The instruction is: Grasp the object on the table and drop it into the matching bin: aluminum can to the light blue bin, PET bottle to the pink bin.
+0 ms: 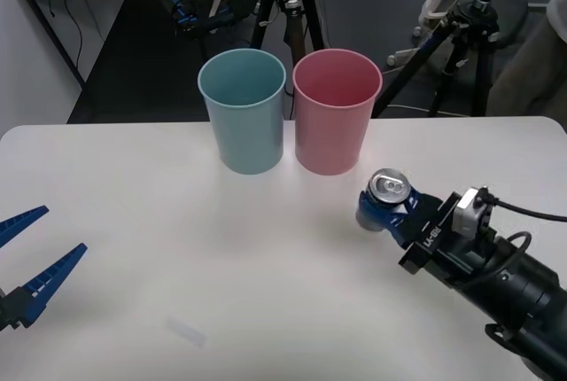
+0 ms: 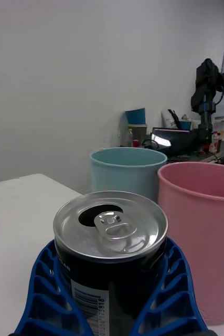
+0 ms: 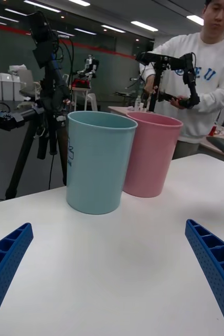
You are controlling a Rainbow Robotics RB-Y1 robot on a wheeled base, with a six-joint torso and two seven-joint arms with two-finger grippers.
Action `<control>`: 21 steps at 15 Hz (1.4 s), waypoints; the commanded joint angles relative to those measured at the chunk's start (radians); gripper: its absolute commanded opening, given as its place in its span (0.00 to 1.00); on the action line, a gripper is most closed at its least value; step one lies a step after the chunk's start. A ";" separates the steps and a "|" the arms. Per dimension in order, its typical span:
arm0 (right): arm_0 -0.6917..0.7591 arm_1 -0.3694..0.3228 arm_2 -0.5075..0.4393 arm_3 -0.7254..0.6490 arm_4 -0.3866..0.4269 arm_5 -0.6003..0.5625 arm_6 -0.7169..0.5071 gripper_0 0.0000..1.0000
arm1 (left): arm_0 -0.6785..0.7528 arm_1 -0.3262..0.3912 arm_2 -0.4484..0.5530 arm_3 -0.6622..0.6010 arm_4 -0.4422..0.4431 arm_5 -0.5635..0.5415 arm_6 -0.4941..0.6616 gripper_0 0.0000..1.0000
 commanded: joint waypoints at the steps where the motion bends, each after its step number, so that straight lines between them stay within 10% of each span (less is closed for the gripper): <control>1: -0.003 0.008 -0.058 -0.078 0.051 0.023 -0.135 0.00 | 0.000 0.000 0.000 0.000 0.000 0.000 0.000 1.00; 10: -0.209 0.060 0.102 -0.203 0.382 0.313 -0.481 0.00 | 0.000 0.000 0.000 0.000 0.000 0.000 0.000 1.00; 21: -0.683 0.228 0.215 0.248 0.557 0.454 -0.619 0.00 | 0.000 0.000 0.000 0.000 0.000 0.000 0.000 1.00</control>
